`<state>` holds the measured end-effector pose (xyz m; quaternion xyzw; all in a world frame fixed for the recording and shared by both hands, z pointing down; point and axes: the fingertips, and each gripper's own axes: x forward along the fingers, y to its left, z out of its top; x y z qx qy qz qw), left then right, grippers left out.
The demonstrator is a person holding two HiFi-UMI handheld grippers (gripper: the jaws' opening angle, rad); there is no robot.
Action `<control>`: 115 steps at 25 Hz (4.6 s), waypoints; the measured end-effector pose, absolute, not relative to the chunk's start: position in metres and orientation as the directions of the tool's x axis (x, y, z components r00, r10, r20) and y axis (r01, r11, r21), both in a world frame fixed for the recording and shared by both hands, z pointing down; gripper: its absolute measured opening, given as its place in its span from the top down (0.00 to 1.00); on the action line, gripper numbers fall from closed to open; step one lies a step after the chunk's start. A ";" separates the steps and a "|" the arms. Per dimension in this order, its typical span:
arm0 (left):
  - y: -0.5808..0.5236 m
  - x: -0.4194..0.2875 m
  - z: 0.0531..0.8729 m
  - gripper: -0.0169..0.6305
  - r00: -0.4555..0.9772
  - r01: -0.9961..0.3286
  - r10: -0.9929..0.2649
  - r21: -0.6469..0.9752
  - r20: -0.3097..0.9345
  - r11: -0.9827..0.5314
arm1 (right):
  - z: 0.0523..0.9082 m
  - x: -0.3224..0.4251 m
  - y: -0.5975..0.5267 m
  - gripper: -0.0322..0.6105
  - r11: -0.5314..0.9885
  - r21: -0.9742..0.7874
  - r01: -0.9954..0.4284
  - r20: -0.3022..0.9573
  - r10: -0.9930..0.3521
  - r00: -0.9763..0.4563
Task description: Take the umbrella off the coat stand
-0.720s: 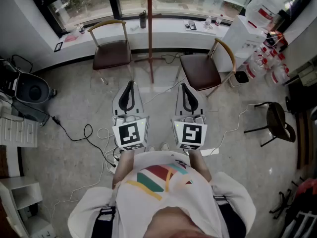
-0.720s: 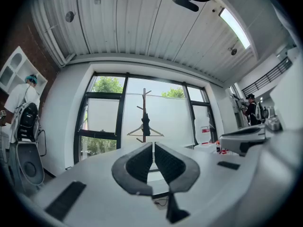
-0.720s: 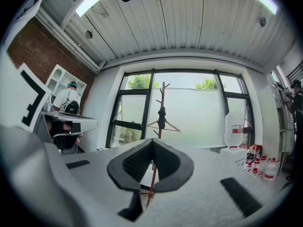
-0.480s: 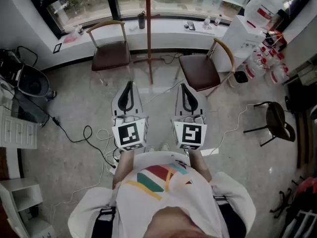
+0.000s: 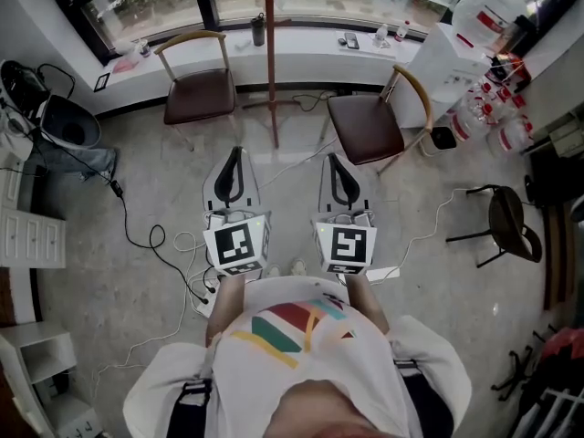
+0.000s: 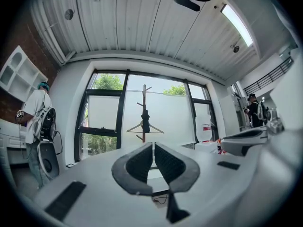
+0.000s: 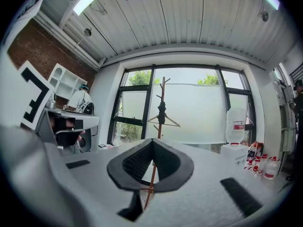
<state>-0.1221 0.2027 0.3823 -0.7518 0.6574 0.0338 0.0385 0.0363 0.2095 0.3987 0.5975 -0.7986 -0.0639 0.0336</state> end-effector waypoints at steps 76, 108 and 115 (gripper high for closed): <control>-0.288 -0.147 0.368 0.95 0.154 -0.988 -0.977 0.005 -0.150 -0.156 | 0.380 0.001 -0.286 0.95 0.400 0.027 -0.916 -0.083 -0.912 -0.401; -0.389 -0.108 0.257 0.49 0.281 -0.955 -0.944 0.048 -0.174 -0.293 | 0.386 0.033 -0.281 0.95 0.418 -0.023 -0.908 -0.083 -0.906 -0.415; -0.436 -0.107 0.250 0.46 0.301 -0.952 -0.952 0.043 -0.051 -0.303 | 0.388 0.039 -0.281 0.95 0.421 -0.035 -0.906 -0.078 -0.905 -0.418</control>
